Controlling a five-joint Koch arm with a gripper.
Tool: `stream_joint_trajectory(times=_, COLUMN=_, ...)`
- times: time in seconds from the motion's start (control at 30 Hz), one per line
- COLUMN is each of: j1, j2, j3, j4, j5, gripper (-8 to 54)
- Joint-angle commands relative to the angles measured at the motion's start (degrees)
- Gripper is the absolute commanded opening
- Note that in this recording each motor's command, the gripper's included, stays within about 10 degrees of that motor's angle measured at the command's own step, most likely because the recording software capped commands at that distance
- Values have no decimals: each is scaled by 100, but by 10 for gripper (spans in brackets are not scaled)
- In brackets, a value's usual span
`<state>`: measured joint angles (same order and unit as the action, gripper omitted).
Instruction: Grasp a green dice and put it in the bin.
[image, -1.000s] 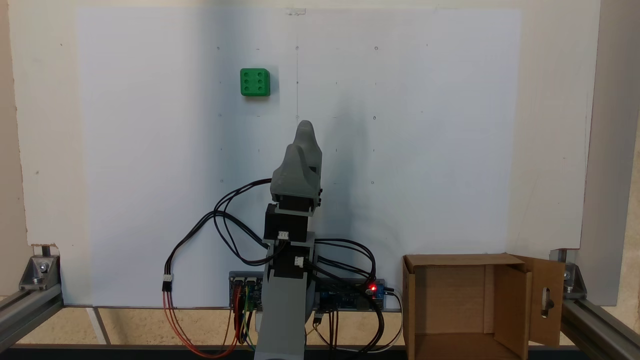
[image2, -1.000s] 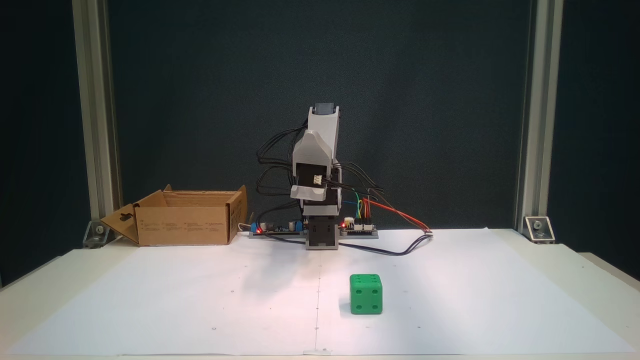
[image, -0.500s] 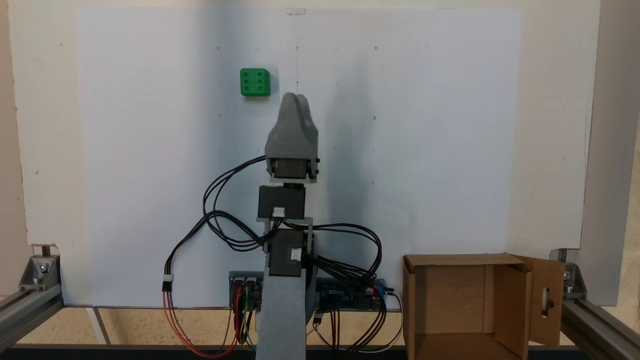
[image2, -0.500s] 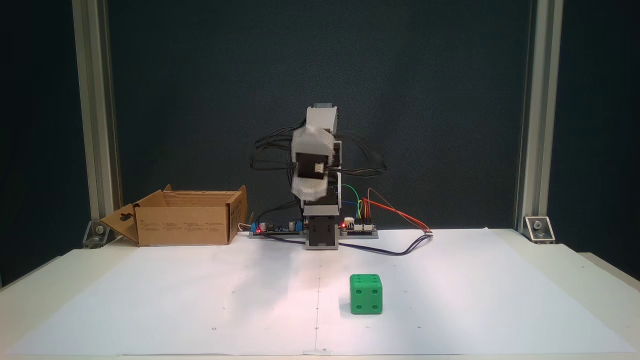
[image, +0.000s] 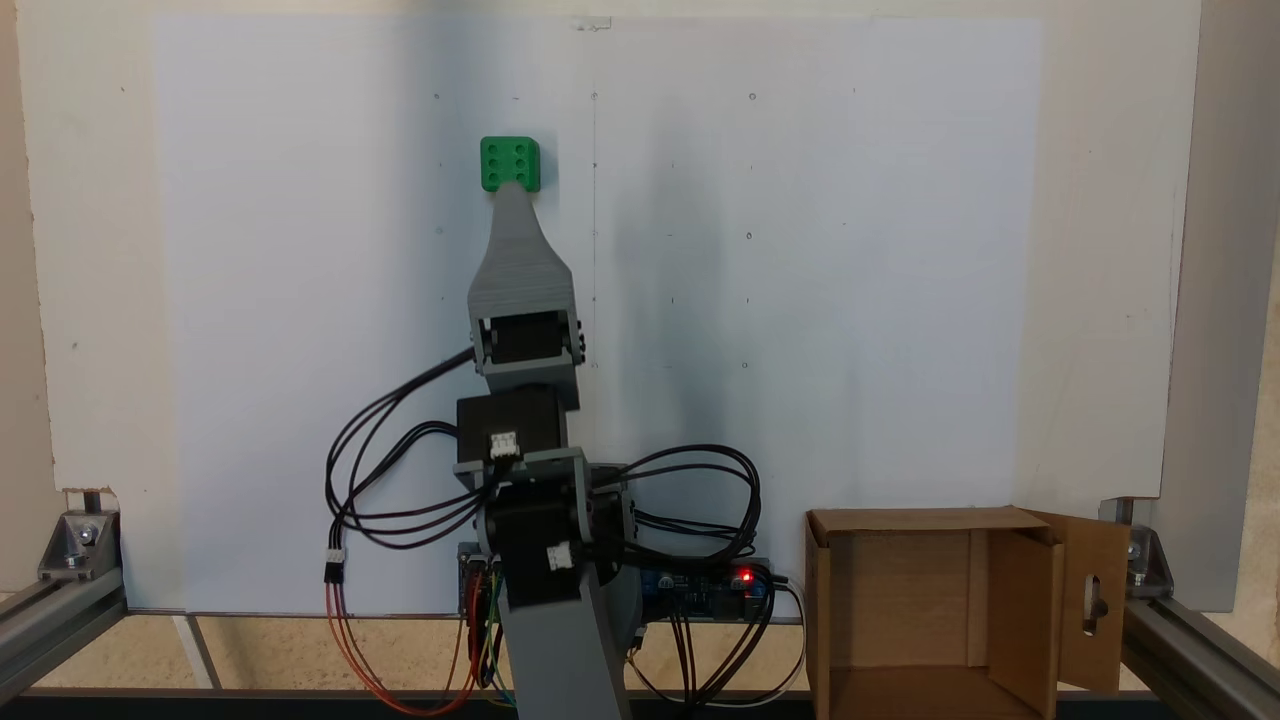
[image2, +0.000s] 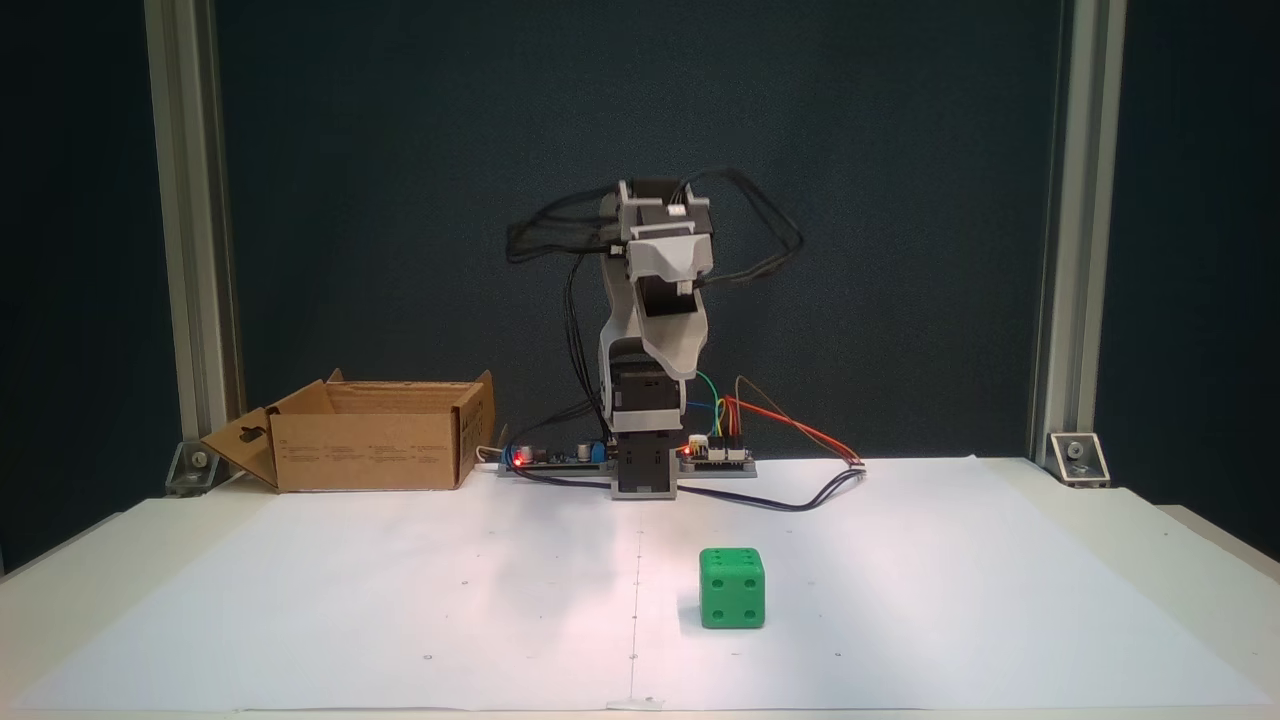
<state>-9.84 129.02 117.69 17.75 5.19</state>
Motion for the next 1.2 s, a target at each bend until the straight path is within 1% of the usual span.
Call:
stream_joint_trajectory(times=0.0, j1=-9, j2=-123, j3=-633, j4=921, j5=264, gripper=416)
stream_joint_trajectory(times=0.33, j1=-149, j2=-2232, j3=-2821, j4=4403, j5=642, gripper=417)
stream_joint_trajectory(times=0.9, j1=-650, j2=-4456, j3=-5590, j4=4737, j5=1459, gripper=418)
stream_joint_trajectory(times=1.17, j1=-694, j2=-5080, j3=-5985, j4=4702, j5=1529, gripper=419)
